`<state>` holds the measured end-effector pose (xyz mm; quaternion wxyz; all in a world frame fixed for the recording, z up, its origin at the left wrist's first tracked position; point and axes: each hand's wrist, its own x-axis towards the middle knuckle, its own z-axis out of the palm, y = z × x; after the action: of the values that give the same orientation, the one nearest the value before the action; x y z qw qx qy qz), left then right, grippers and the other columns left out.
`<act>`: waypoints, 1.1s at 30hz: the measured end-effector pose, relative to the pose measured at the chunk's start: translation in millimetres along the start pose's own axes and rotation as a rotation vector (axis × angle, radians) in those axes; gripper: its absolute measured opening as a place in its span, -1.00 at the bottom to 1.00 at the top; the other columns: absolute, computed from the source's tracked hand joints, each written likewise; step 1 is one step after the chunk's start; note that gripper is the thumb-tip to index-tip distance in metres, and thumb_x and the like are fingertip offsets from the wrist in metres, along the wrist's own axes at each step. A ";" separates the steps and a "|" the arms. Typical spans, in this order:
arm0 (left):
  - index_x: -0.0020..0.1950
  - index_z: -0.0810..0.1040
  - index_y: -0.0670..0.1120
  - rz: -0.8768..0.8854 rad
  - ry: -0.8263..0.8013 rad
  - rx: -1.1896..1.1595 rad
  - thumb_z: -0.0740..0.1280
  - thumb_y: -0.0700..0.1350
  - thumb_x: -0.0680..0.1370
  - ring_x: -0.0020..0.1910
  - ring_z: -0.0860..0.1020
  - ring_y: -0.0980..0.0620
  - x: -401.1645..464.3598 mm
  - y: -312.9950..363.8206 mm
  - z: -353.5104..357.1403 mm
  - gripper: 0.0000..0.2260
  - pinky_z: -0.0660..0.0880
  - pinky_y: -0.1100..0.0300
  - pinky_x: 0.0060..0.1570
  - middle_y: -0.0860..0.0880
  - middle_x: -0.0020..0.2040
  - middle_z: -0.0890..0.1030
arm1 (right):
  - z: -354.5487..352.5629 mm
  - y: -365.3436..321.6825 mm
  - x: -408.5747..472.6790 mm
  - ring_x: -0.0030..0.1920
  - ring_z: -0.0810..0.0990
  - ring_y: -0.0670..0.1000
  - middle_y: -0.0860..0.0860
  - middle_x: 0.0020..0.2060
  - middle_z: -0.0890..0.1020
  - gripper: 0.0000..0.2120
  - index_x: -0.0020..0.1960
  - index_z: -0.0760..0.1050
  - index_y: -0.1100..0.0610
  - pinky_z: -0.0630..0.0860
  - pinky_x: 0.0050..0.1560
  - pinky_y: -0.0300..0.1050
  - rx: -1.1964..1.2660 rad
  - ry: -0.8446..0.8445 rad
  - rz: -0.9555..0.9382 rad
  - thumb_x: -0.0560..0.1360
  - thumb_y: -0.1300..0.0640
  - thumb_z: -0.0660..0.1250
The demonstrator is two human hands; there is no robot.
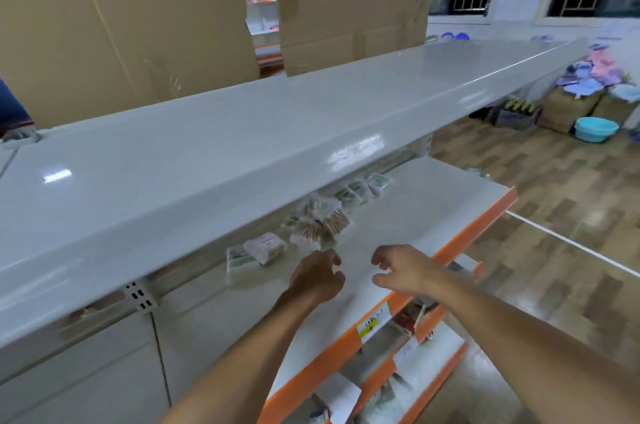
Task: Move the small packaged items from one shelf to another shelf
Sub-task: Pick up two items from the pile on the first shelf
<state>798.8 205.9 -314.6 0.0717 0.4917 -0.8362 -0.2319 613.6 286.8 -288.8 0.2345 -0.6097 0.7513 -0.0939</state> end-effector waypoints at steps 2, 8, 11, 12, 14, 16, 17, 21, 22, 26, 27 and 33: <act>0.28 0.52 0.00 0.003 0.041 0.003 0.30 0.00 0.55 0.24 0.51 -0.02 16.5 -0.1 -0.6 -0.69 0.48 0.07 0.24 -0.03 0.27 0.54 | -4.9 6.8 14.8 0.14 0.57 0.01 0.02 0.22 0.58 -0.58 0.33 0.49 0.05 0.51 0.16 -0.15 -0.008 0.017 0.003 0.51 -0.04 0.36; 0.26 0.56 0.01 -0.036 0.100 -0.012 0.32 -0.04 0.53 0.26 0.51 0.01 54.6 5.7 4.9 -0.70 0.47 0.08 0.26 0.00 0.29 0.56 | -14.3 28.1 65.0 0.00 0.60 -0.01 -0.04 0.13 0.55 -0.68 0.23 0.50 0.02 0.52 -0.04 -0.20 0.121 0.055 0.032 0.49 -0.01 0.38; 0.14 0.59 0.02 -0.116 0.156 -0.055 0.30 -0.07 0.49 0.17 0.56 -0.01 70.2 6.3 8.6 -0.76 0.52 0.12 0.12 -0.01 0.19 0.60 | -20.1 40.7 96.1 0.08 0.58 0.02 0.01 0.14 0.57 -0.66 0.24 0.50 0.04 0.53 0.09 -0.14 0.147 0.074 -0.002 0.49 0.00 0.40; 0.06 0.61 0.01 -0.147 0.186 -0.075 0.29 -0.08 0.48 0.10 0.59 -0.01 75.0 6.2 9.8 -0.80 0.53 0.16 0.02 -0.01 0.12 0.63 | -22.9 44.3 107.1 0.13 0.55 0.03 0.03 0.17 0.57 -0.63 0.27 0.49 0.05 0.49 0.10 -0.16 0.135 0.071 -0.024 0.49 0.00 0.39; -0.10 0.59 -0.05 -0.233 0.267 -0.109 0.26 -0.08 0.50 -0.04 0.63 -0.02 84.3 8.0 12.4 -0.87 0.46 0.23 -0.19 -0.02 -0.06 0.66 | -29.5 50.7 127.2 0.19 0.53 0.03 0.05 0.23 0.56 -0.55 0.35 0.44 0.05 0.44 0.08 -0.18 0.152 0.052 -0.057 0.50 0.00 0.39; -0.16 0.54 -0.09 -0.310 0.367 -0.144 0.21 -0.03 0.57 -0.09 0.62 -0.04 92.6 13.5 15.6 -0.79 0.40 0.23 -0.24 -0.02 -0.13 0.61 | -35.9 55.5 145.3 0.18 0.53 0.04 0.07 0.27 0.53 -0.48 0.41 0.39 0.02 0.47 0.09 -0.16 0.199 0.030 -0.091 0.49 0.00 0.40; -0.11 0.54 -0.09 -0.344 0.419 -0.156 0.19 0.01 0.60 -0.06 0.61 -0.04 95.5 16.8 17.8 -0.77 0.41 0.21 -0.20 -0.03 -0.09 0.60 | -39.2 57.1 153.9 0.15 0.54 0.03 0.08 0.29 0.52 -0.44 0.44 0.36 0.00 0.49 0.07 -0.17 0.209 0.020 -0.114 0.49 -0.01 0.41; 0.06 0.47 -0.15 -0.422 0.594 -0.129 0.20 -0.01 0.62 0.10 0.50 -0.13 99.4 29.3 29.8 -0.79 0.43 0.06 0.06 -0.16 0.07 0.56 | -44.3 58.9 187.2 -0.16 0.49 -0.12 0.11 0.30 0.50 -0.33 0.51 0.28 -0.08 0.42 -0.31 -0.33 0.234 -0.020 -0.199 0.46 0.02 0.45; 0.08 0.47 -0.15 -0.421 0.622 -0.116 0.21 -0.04 0.62 0.13 0.49 -0.16 99.1 32.4 32.7 -0.81 0.42 0.03 0.09 -0.18 0.09 0.55 | -44.0 59.1 194.6 -0.18 0.49 -0.11 0.13 0.29 0.50 -0.32 0.51 0.27 -0.08 0.44 -0.33 -0.33 0.254 -0.030 -0.204 0.46 0.04 0.46; 0.18 0.48 -0.10 -0.396 0.629 -0.067 0.24 -0.12 0.56 0.21 0.44 -0.16 96.6 45.0 40.8 -0.79 0.40 0.03 0.18 -0.15 0.18 0.53 | -44.6 58.4 218.0 0.10 0.55 0.10 0.17 0.40 0.41 -0.27 0.55 0.23 -0.05 0.58 0.01 -0.05 0.417 -0.114 -0.135 0.47 0.14 0.48; 0.21 0.49 -0.07 -0.393 0.624 -0.076 0.27 -0.13 0.53 0.23 0.43 -0.16 95.5 48.4 42.8 -0.75 0.41 0.03 0.20 -0.14 0.21 0.51 | -43.9 58.8 222.8 0.14 0.54 0.12 0.17 0.39 0.41 -0.26 0.55 0.23 -0.04 0.56 0.08 -0.01 0.510 -0.151 -0.111 0.47 0.16 0.49; 0.33 0.47 -0.01 -0.442 0.615 -0.057 0.32 -0.13 0.49 0.37 0.30 -0.12 94.1 64.9 50.9 -0.61 0.37 0.06 0.32 -0.11 0.32 0.42 | -37.8 59.4 236.9 -0.18 0.58 0.05 0.12 -0.03 0.60 -0.50 0.37 0.48 0.06 0.50 -0.21 -0.10 0.768 -0.221 -0.060 0.46 0.23 0.48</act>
<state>682.2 168.0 -340.0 0.2813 0.7048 -0.6425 -0.1066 509.4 68.0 -337.5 0.5218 -0.5058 0.6138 -0.3086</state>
